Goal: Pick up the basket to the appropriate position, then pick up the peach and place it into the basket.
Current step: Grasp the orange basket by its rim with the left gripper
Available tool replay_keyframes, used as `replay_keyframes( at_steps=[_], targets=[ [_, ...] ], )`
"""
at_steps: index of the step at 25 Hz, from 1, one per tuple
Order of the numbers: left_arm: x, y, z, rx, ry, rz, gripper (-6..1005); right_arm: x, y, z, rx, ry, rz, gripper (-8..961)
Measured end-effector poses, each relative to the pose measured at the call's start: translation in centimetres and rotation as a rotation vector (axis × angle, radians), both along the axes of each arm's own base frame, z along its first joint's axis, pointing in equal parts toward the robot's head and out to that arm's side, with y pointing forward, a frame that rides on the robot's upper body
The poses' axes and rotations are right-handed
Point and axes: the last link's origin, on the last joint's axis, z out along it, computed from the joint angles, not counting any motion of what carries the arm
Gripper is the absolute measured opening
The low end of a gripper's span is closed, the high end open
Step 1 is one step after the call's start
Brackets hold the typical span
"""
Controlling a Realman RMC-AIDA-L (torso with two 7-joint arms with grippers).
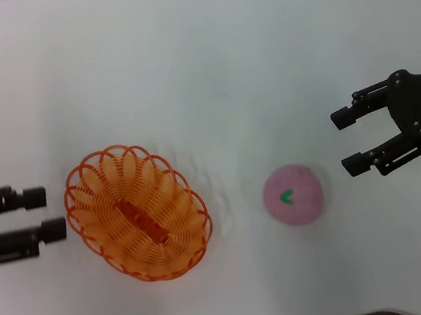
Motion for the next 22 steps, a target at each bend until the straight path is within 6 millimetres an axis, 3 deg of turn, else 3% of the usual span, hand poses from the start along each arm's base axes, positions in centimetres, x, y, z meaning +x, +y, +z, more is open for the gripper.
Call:
replay_keyframes(
  at_steps=[9,14,22],
  targets=[
    [4.7,4.9,1.8,-0.065,0.147,-0.001,731,0.1,0.1,-0.1,0.019,-0.004,0.009,853],
    [6.0,8.1,1.4,-0.073,0.322,0.083,728,0.2,0.2,-0.4,0.027,-0.004,0.007,853],
    [7.5,11.5,0.5,-0.015,0.572,0.195,720,0.4,0.3,-0.6,0.048,-0.014,0.006,853]
  ],
)
